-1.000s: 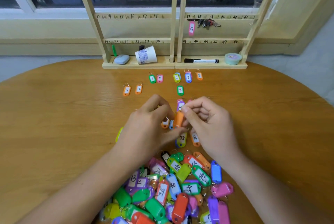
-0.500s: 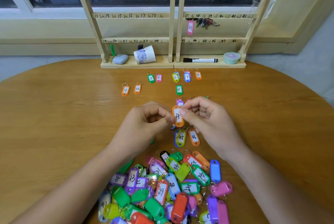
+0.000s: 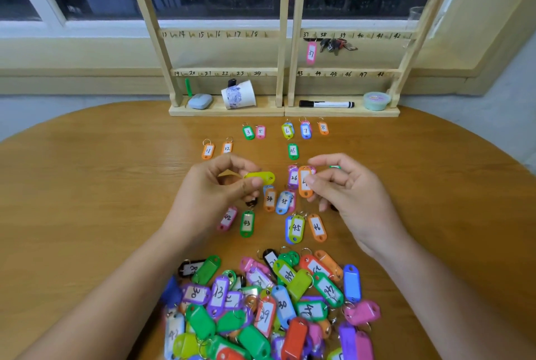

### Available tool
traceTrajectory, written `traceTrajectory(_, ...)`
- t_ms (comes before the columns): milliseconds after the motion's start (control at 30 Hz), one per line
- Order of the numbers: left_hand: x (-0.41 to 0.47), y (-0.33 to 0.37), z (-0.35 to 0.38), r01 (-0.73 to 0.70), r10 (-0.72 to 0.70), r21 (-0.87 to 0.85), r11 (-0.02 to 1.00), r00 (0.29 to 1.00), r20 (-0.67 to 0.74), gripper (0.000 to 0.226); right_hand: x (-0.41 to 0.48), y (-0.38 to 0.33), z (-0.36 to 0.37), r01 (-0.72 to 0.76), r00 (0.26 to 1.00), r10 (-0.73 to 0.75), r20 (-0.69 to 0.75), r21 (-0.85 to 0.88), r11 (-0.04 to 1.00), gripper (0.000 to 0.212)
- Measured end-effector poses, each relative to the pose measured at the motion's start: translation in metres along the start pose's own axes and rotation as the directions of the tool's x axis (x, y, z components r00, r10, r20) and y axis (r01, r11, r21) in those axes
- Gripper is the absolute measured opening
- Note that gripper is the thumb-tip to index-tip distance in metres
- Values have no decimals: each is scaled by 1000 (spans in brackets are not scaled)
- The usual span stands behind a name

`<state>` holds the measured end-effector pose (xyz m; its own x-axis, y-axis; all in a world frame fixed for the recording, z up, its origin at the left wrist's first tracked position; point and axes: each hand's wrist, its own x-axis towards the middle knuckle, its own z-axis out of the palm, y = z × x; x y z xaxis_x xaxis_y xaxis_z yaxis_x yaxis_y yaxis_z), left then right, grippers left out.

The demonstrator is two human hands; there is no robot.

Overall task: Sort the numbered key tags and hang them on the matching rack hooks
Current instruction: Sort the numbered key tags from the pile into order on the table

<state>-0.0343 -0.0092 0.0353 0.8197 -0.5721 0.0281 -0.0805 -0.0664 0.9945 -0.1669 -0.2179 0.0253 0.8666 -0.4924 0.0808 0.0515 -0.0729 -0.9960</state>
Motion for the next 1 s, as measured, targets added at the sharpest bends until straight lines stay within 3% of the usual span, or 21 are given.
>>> traceTrajectory(300,10,0,-18,-36,41,53,998,996,-85,13,59,-11,22,-83,995,90,35,-175,981,15)
traceTrajectory(500,16,-3,-23,-46,49,39,998,994,-98,19,150,-2,50,-76,997,65,-43,-359,930,14)
traceTrajectory(733,17,-5,-28,-81,93,103,991,988,-120,19,221,2,83,-119,988,81,-132,-308,944,18)
traceTrajectory(1000,21,-7,-31,-106,115,61,993,980,-165,13,226,22,88,-46,997,1,-72,-623,781,24)
